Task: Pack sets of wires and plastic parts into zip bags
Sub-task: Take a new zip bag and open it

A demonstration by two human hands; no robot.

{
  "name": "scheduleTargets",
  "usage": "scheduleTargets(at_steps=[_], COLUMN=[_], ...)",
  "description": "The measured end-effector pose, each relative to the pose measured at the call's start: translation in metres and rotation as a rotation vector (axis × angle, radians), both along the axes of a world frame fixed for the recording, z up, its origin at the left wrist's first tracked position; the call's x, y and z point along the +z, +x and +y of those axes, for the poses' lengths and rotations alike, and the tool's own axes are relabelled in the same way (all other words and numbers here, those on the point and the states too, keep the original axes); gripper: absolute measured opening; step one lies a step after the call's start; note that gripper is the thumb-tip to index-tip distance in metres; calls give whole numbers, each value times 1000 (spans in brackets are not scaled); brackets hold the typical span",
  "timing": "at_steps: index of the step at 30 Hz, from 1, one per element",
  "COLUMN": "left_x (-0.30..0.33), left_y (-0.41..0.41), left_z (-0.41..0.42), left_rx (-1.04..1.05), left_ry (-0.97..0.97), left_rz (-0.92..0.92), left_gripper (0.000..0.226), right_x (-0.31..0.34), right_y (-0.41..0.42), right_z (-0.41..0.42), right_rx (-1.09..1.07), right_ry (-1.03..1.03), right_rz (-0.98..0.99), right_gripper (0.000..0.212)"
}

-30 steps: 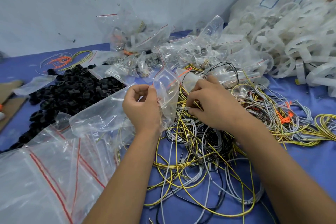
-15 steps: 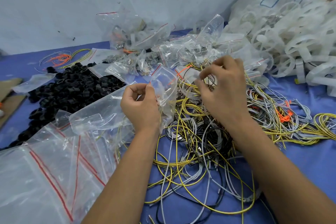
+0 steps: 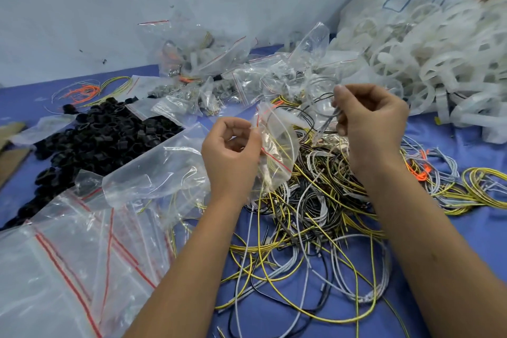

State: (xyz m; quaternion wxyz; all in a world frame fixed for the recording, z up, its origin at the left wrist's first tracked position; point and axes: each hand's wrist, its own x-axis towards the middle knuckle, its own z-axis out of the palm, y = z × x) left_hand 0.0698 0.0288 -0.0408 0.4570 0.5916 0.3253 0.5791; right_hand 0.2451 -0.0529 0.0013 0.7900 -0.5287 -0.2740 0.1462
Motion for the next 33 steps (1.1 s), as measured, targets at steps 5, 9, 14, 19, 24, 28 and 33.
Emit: scheduleTargets(at_steps=[5,9,14,19,24,28,33], left_x=[2,2,2,3,4,1,-6], left_y=[6,7,10,15,17,16,15], left_z=[-11,-13,-17,-24,-29,-27,-19], left_rx=[-49,-20,56,23,38,65,68], left_ry=[79,108,188,387,530,510,263], left_rz=[62,66,70,155,184,162,167], left_gripper=[12,14,17,14,11,11,16], right_x=[0,-2,-4,-6,-9,-9,7], right_y=[-12,-17,-17,-20,-23,-24,-1], right_z=[0,1,2,0,3,3,-12], right_rx=[56,46,127,310,462,574,539], right_ry=[-82,-180,-445,-498,-419,-382,-493], right_rz=[-255,-367,-613,-600,-500,-556,-699], right_gripper=[14,14,14,15,11,16,6])
